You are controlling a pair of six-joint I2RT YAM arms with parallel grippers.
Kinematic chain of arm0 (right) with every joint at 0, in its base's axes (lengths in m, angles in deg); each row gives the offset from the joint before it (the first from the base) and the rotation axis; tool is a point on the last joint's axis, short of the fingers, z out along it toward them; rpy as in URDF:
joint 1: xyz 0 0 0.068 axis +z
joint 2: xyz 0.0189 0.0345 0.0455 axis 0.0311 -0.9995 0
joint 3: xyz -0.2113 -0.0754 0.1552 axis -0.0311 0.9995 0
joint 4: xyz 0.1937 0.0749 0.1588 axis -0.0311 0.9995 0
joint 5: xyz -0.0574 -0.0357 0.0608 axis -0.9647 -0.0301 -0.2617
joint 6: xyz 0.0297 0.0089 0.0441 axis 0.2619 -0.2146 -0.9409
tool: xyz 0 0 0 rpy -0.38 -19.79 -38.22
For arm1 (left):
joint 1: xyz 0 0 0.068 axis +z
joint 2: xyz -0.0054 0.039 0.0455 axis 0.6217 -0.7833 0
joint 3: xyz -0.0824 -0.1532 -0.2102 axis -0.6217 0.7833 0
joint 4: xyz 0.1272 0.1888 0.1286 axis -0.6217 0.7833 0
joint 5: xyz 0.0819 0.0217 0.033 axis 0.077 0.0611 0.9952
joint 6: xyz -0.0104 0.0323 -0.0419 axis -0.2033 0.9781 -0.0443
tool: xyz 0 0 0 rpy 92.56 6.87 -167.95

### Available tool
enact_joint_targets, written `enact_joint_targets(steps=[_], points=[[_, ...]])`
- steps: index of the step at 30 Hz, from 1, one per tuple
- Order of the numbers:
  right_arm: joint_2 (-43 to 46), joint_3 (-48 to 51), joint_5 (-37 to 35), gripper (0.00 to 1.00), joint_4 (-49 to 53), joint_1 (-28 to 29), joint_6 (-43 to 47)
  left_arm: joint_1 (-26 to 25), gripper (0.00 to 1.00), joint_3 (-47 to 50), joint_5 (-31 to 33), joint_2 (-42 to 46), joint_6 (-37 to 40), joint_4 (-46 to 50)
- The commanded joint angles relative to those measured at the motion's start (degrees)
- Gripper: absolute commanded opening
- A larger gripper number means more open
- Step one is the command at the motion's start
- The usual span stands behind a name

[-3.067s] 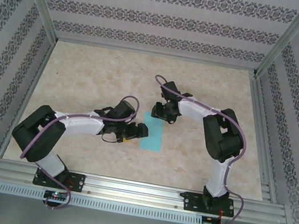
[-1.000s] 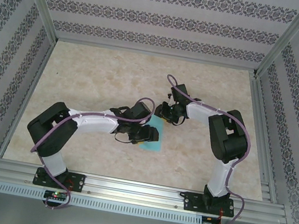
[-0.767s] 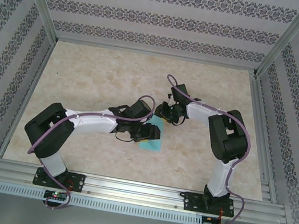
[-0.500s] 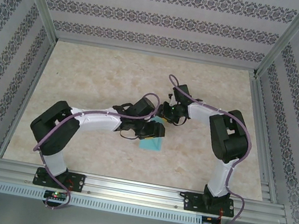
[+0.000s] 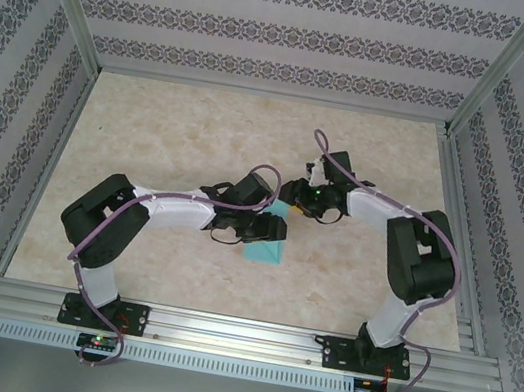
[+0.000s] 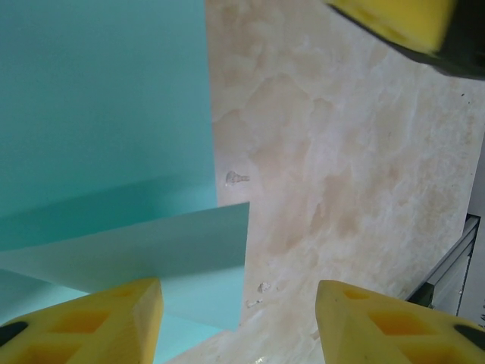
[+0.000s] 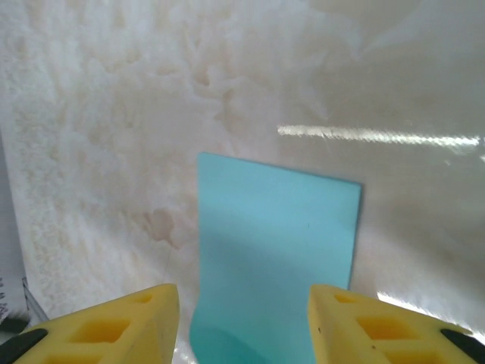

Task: Fold a paper plane with a square sheet of paper (pick it up from the middle)
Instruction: Fold the triangle a second time at the center of the table.

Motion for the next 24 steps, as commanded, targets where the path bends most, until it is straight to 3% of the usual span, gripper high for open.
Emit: enact_joint_targets(steps=[1,5,14,24], points=[[4.4,4.1,1.3,0.49,-0.4,-1.1,1.9,0.8,0.54,1.2,0.4,-0.7,1.2,-3.6],[8.2,8.3,1.2,0.48,-0.1,-1.3,2.5,0.9,0.44,1.4,0.6,-1.2,1.7,-3.4],[9.0,12.0,4.9,0.36,-1.6,1.4,2.6,1.2,0.24,1.7,2.3,-1.2,2.6,-1.5],[8.3,12.5,5.0,0.32,-1.6,3.5,2.8,1.2,0.2,1.7,3.1,-1.4,2.9,-0.7]])
